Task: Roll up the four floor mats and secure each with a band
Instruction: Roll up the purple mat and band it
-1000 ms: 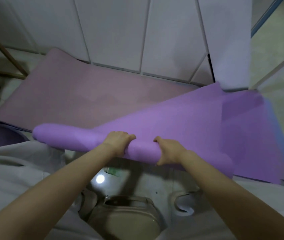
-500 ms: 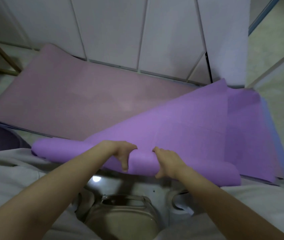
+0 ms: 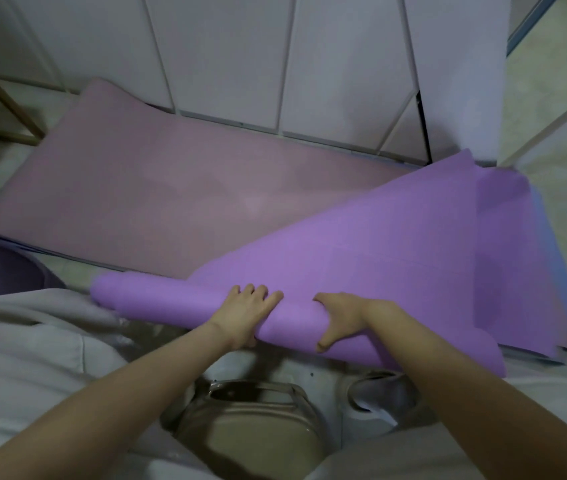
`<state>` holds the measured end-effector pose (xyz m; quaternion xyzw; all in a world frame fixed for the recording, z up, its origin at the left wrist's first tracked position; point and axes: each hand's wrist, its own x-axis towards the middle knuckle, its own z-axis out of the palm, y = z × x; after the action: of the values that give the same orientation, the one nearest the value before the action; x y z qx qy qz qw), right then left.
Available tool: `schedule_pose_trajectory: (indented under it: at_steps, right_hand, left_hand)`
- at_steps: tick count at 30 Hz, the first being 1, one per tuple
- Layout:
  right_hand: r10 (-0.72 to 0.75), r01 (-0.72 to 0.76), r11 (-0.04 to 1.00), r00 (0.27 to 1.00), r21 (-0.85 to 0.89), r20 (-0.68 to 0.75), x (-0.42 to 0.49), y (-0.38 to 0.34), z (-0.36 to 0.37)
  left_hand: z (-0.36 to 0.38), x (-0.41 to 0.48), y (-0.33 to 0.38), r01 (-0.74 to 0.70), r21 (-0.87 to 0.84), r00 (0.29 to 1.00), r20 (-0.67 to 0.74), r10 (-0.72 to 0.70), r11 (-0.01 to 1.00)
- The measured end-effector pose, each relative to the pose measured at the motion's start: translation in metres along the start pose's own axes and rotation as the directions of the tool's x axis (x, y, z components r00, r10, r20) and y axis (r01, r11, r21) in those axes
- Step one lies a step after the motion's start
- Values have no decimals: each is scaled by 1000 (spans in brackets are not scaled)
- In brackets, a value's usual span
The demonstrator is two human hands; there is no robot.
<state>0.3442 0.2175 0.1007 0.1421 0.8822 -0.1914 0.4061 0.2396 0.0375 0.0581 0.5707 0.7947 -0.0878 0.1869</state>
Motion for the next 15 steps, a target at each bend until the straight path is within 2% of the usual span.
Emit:
schedule_pose_trajectory:
  at_steps: [2,4,6,11,13,15]
  right_hand:
    - [-10,5,996,999,-93,-51,-3,-5,9]
    - [-37,-10,966,984,-260,-172,-5,-15,26]
    - [-50,-47,940,961,-339,-272,-7,-26,46]
    - [-35,-65,958,939,-278,-342,-9,-28,61]
    - [-37,-54,967,938,-250,-345,-7,-24,57]
    - [-30,-50,974,939,-221,-343,-5,-20,51]
  left_hand:
    - [-1,5,-2,-1,-83,996,87,8,997]
    - [-5,11,-4,-15,-164,986,162,42,986]
    - [-11,19,-5,-54,-209,967,234,104,976]
    - [-19,30,0,-57,-268,908,387,162,962]
    - [-15,29,2,-15,-308,915,378,137,951]
    - [-9,25,3,-18,-305,951,290,111,952]
